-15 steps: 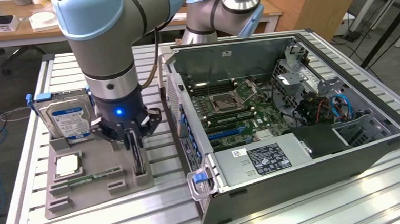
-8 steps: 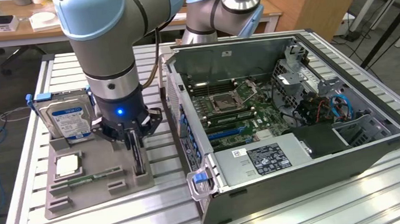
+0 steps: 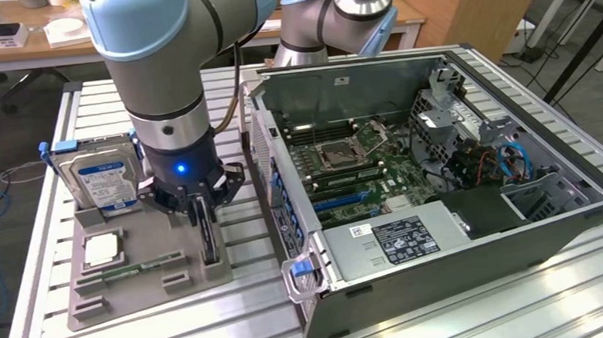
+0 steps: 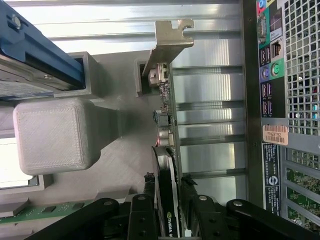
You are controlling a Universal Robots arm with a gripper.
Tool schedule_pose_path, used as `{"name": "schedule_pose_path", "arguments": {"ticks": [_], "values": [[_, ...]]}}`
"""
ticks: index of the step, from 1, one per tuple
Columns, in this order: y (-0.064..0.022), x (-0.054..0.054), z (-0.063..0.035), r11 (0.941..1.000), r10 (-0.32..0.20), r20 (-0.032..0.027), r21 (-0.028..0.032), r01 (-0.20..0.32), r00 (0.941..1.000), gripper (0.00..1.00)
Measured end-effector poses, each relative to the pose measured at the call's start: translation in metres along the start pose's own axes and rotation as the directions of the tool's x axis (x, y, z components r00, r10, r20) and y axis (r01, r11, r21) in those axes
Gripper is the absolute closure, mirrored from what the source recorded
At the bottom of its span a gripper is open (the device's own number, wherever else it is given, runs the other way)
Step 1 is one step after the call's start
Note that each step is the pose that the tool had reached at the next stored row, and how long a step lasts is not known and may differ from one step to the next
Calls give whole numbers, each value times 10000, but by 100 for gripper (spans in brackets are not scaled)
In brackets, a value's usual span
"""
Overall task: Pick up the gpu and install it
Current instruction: 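Pick up the gpu and move the gpu toward the slot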
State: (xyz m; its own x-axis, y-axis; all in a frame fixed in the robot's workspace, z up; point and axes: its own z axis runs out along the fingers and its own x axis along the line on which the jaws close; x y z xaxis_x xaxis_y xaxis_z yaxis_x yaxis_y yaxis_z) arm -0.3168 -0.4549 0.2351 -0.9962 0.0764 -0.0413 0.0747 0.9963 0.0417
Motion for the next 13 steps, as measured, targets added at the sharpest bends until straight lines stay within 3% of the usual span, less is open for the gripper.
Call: {"name": "schedule_pose_path", "arguments": {"ticks": [2,3,13], "values": [[0,0,0,10000,-1,-1,0,1,10000,67],[0,0,0,10000,0,0,0,0,10000,72],[0,0,0,10000,0,0,0,0,10000,73]]}}
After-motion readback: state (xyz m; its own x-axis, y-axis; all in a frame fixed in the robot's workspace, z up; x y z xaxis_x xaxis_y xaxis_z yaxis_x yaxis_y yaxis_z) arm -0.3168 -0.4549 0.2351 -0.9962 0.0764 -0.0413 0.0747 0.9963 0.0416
